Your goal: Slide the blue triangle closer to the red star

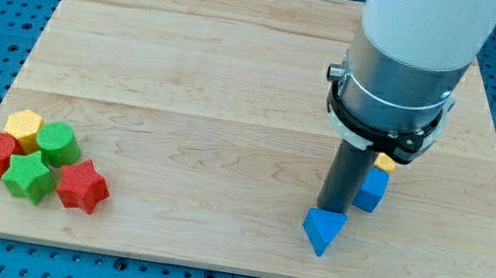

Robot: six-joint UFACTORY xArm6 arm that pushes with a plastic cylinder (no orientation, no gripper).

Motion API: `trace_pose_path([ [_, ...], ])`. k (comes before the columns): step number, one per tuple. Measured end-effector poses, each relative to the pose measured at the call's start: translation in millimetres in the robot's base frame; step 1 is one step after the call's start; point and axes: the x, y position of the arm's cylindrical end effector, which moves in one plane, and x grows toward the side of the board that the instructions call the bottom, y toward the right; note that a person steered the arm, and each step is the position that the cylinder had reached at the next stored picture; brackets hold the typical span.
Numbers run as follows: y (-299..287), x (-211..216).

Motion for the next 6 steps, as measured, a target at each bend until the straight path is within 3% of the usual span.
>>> trace_pose_path([
  [1, 81.6, 5.9],
  [2, 75.2, 45.3],
  [3, -32.6, 55.7],
  [4, -97.2, 19.2],
  [5, -36.4, 26.3],
  [6, 1.3, 62.0],
])
